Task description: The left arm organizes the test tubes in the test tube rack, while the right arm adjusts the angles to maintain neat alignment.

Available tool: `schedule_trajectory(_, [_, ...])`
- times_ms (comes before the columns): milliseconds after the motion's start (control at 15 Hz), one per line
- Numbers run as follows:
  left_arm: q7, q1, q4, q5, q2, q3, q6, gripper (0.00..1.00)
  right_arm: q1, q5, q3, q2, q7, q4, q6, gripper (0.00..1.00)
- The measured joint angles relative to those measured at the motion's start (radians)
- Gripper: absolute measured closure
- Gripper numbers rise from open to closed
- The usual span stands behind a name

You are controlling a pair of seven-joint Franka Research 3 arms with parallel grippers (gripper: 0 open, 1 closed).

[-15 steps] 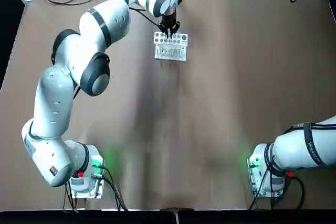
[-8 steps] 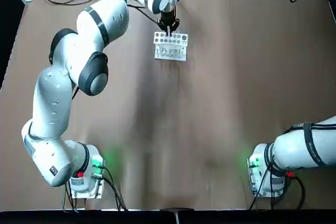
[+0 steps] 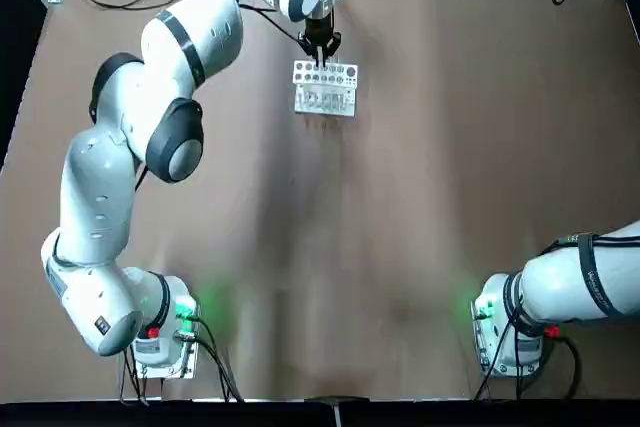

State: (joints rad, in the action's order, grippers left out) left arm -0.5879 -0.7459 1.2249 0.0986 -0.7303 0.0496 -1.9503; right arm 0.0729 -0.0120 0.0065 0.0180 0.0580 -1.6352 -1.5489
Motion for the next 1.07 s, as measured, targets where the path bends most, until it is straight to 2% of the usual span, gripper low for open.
schedule_trajectory(1067, [0.0,0.001,-0.001,0.0,0.041,0.001,0.03,0.79,0.001,0.0,0.0,0.0,0.0,0.0,0.0,0.0])
